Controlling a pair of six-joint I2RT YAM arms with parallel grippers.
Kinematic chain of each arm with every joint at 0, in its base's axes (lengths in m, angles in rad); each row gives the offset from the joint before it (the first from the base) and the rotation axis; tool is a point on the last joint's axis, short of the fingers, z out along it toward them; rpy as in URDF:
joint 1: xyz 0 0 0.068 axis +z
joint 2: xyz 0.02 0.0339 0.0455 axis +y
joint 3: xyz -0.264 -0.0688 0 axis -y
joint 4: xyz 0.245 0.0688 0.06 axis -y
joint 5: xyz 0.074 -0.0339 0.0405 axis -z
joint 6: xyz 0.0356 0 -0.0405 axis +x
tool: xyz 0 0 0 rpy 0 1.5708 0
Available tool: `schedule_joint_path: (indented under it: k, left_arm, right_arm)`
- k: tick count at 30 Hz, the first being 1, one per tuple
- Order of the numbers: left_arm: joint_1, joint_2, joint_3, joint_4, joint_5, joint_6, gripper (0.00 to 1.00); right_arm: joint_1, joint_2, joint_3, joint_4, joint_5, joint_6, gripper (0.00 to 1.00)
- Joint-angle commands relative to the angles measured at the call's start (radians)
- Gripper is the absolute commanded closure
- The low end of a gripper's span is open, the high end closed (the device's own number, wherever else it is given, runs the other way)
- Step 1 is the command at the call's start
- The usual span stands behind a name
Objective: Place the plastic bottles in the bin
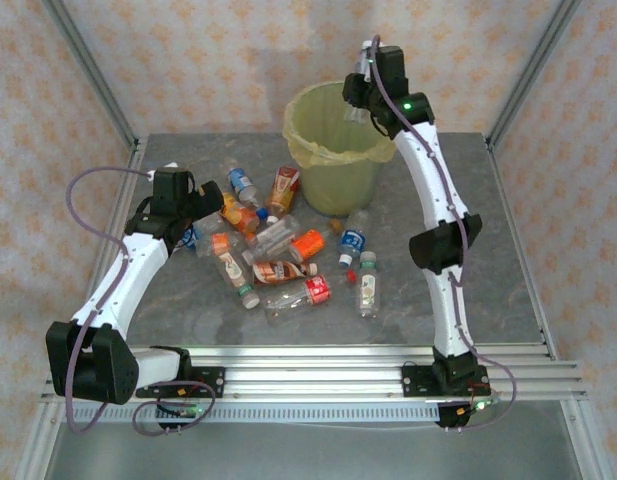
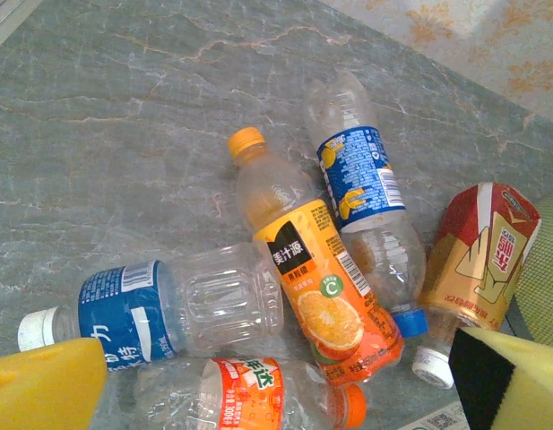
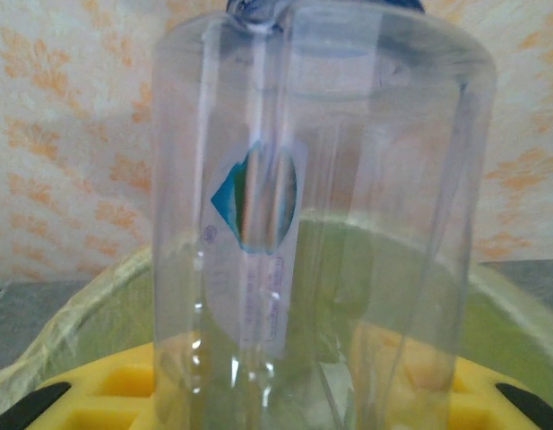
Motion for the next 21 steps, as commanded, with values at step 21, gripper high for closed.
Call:
schedule_joint_path:
  k: [21]
  left_arm:
    - [0.004, -0.044, 0.011, -0.029, -0.026, 0.022, 0.00]
  right_arm:
    - [0.039, 0.139, -0.019, -0.148, -0.073, -0.147, 0.61]
